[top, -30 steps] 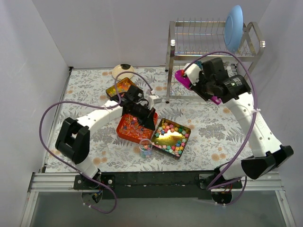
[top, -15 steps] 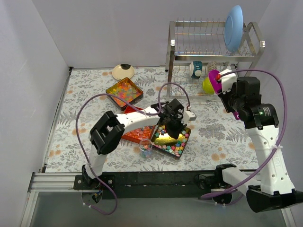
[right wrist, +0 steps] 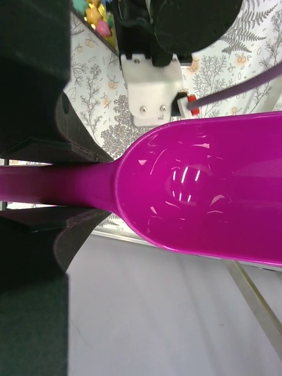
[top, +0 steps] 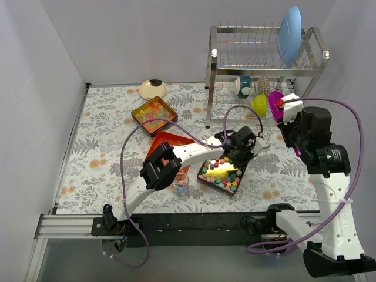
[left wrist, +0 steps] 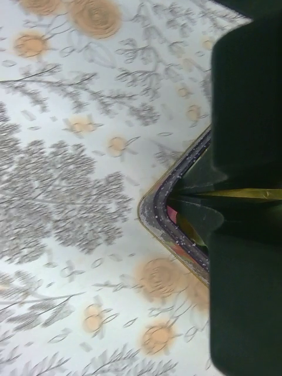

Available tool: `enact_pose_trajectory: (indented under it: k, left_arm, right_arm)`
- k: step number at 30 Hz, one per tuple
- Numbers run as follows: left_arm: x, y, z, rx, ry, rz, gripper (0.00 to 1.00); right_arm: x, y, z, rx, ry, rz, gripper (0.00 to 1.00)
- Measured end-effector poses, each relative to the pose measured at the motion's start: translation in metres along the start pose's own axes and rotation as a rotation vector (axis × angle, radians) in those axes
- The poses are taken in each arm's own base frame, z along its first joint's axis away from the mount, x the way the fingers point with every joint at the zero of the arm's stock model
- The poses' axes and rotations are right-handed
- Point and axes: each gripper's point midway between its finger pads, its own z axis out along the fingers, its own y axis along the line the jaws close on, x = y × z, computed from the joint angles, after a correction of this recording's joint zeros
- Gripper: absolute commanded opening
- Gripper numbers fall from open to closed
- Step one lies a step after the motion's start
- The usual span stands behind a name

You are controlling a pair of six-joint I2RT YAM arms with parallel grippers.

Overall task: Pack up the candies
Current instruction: Move the storage box to the center of the board.

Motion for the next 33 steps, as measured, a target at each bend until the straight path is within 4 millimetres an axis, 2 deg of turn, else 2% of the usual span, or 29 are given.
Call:
enact_pose_trajectory:
  k: [6, 7, 11, 12, 13, 16, 17, 19, 22, 25, 27, 28, 31, 32, 33]
  left_arm:
    - [-0.033, 0.016, 0.026, -0.076, -0.088, 0.028, 0.0]
    - [-0.036, 0.019, 0.028, -0.092, -0.1, 0.029, 0.03]
    - [-0.052, 0.026, 0.022, -0.103, -0.146, 0.03, 0.23]
    - [-0.059, 0.028, 0.018, -0.099, -0.164, 0.03, 0.33]
    - [-0.063, 0.03, 0.013, -0.086, -0.176, 0.029, 0.4]
    - [-0.076, 0.032, -0.012, -0.05, -0.207, 0.034, 0.56]
    - [-0.081, 0.03, -0.025, -0.037, -0.217, 0.037, 0.58]
    - [-0.087, 0.028, -0.059, -0.018, -0.231, 0.04, 0.61]
    - [-0.084, 0.025, -0.129, -0.016, -0.251, 0.026, 0.63]
    - [-0.066, 0.03, -0.198, -0.043, -0.286, -0.005, 0.66]
    - [-0.044, 0.053, -0.236, -0.107, -0.297, -0.057, 0.66]
    - [-0.026, 0.071, -0.252, -0.155, -0.286, -0.096, 0.66]
    - [0.021, 0.115, -0.265, -0.269, -0.224, -0.203, 0.63]
    - [0.043, 0.124, -0.262, -0.292, -0.182, -0.245, 0.6]
    - [0.065, 0.13, -0.256, -0.306, -0.137, -0.285, 0.52]
  right_arm:
    - [0.011, 0.0, -0.004, 0.015, 0.01, 0.011, 0.01]
    - [0.012, -0.001, -0.004, 0.018, 0.012, 0.016, 0.01]
    - [0.014, -0.005, -0.005, 0.036, 0.016, 0.035, 0.01]
    - [0.014, -0.006, -0.004, 0.038, 0.018, 0.041, 0.01]
    - [0.015, -0.006, -0.003, 0.037, 0.02, 0.046, 0.01]
    - [0.015, -0.005, 0.001, 0.029, 0.031, 0.059, 0.01]
    - [0.015, -0.005, 0.003, 0.024, 0.036, 0.061, 0.01]
    - [0.014, -0.004, 0.007, 0.016, 0.044, 0.063, 0.01]
    - [0.011, -0.003, 0.014, -0.001, 0.046, 0.063, 0.01]
    - [0.008, -0.002, 0.019, -0.013, 0.042, 0.071, 0.01]
    - [0.008, -0.002, 0.022, -0.022, 0.047, 0.078, 0.01]
    - [0.008, -0.001, 0.023, -0.029, 0.05, 0.081, 0.01]
    - [0.007, 0.001, 0.028, -0.049, 0.055, 0.087, 0.01]
    - [0.007, 0.002, 0.029, -0.057, 0.056, 0.089, 0.01]
    - [0.006, 0.003, 0.03, -0.064, 0.056, 0.089, 0.01]
